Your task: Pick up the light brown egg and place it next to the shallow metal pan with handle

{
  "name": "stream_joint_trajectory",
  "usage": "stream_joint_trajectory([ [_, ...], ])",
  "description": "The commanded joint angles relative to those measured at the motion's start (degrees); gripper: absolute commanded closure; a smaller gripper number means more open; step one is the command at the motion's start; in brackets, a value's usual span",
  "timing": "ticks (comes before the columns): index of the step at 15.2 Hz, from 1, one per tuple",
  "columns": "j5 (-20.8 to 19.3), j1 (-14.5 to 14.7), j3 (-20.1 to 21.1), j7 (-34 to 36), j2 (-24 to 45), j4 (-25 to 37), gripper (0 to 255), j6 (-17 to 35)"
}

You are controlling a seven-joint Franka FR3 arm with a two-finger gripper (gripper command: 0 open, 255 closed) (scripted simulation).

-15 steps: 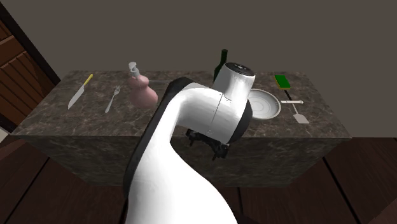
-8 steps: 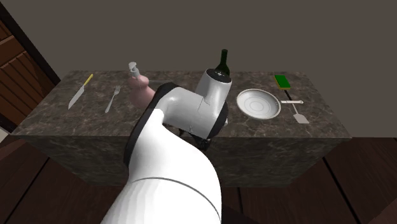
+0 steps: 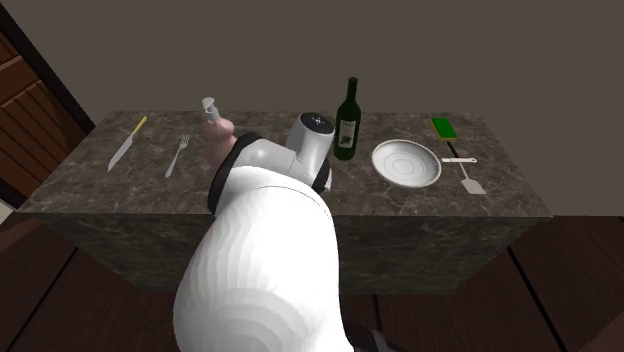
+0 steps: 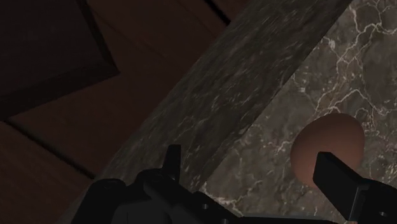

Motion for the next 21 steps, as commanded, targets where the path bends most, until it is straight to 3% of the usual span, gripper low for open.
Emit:
stream_joint_trajectory([
  [1,-0.9,-0.6,2.3,4.1,5.1,2.3,0,4.7],
  [5,-5.9,-1.3,5.4,13.4,14.9,7.3,0,12.7],
  [9,-14.3,0.6,5.0,24.4,25.0,13.3,0,19.3],
  [17,-19.3,4.2,2.9,28.1,31.8,14.6,0,24.7],
  [21,-19.3,4.2,2.9,28.1,31.8,14.6,0,24.7],
])
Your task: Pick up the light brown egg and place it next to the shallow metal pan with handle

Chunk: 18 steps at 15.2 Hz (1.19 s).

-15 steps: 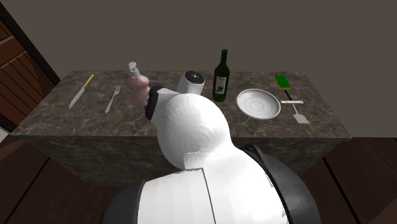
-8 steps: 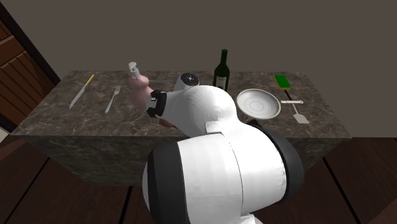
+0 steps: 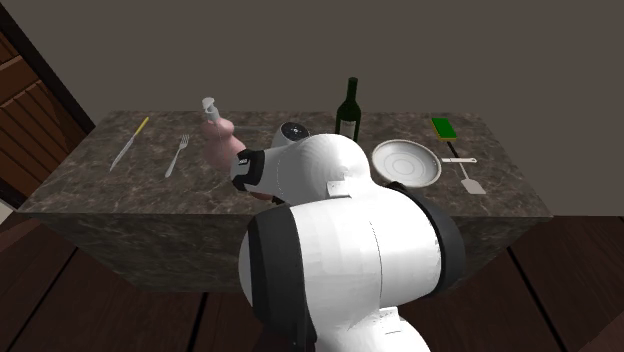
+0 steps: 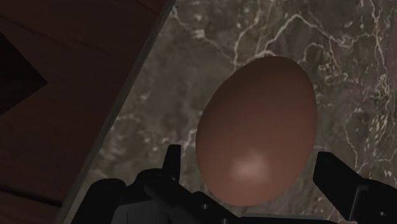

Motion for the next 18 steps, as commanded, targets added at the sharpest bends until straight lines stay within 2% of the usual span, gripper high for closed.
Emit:
stream_joint_trajectory([
  [1,0.0,0.0,0.0,0.0,0.0,0.0,0,0.1],
  [4,0.0,0.0,0.0,0.0,0.0,0.0,0,0.0],
  [5,0.0,0.0,0.0,0.0,0.0,0.0,255,0.0],
  [14,0.0,0.0,0.0,0.0,0.0,0.0,255,0.1],
  [18,1.1,-0.7,0.7,-0.1,-2.4,0.7,255,-2.8],
])
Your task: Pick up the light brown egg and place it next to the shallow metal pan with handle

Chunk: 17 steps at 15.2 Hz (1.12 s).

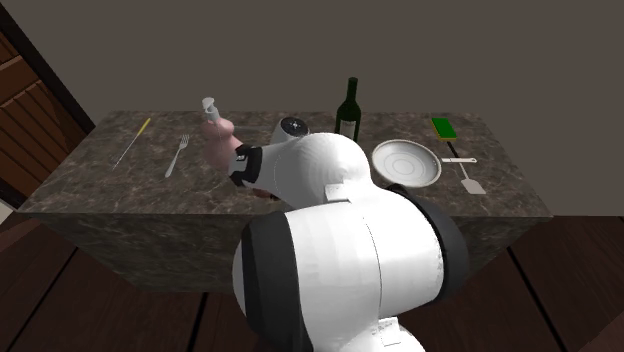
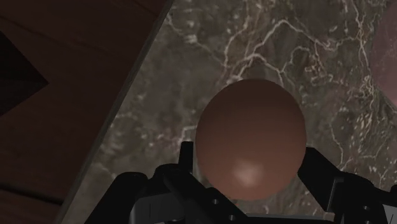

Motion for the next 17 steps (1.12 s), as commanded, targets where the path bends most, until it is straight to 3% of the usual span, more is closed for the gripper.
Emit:
stream_joint_trajectory([
  [1,0.6,-0.4,0.3,-0.1,-1.2,0.4,255,-1.4],
  [17,3.7,-2.2,1.2,0.3,-9.2,5.2,255,-13.3],
])
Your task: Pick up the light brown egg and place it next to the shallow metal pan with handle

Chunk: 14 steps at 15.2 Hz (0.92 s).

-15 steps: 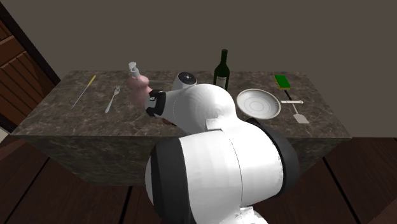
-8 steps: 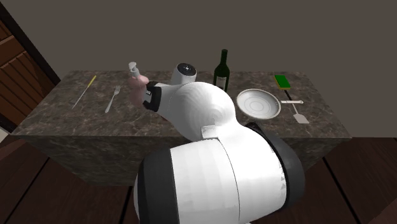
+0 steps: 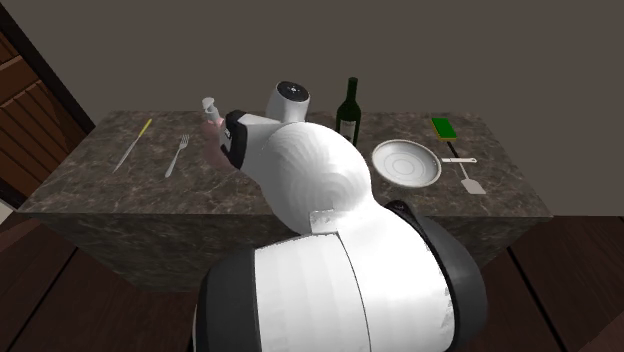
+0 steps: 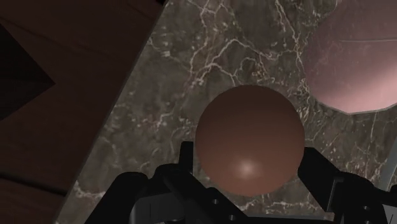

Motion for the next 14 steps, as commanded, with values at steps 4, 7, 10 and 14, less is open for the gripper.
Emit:
stream_joint_trajectory([
  [4,0.6,-0.3,0.0,0.5,-2.0,2.0,255,-3.7],
  [7,1.8,-1.2,-0.6,-1.4,-3.2,1.8,255,-5.0],
  [10,4.6,-3.6,-2.5,-6.9,-5.4,0.2,255,-6.7],
  [14,7.1,-6.5,-5.4,-13.5,-7.2,-1.2,255,-9.1],
])
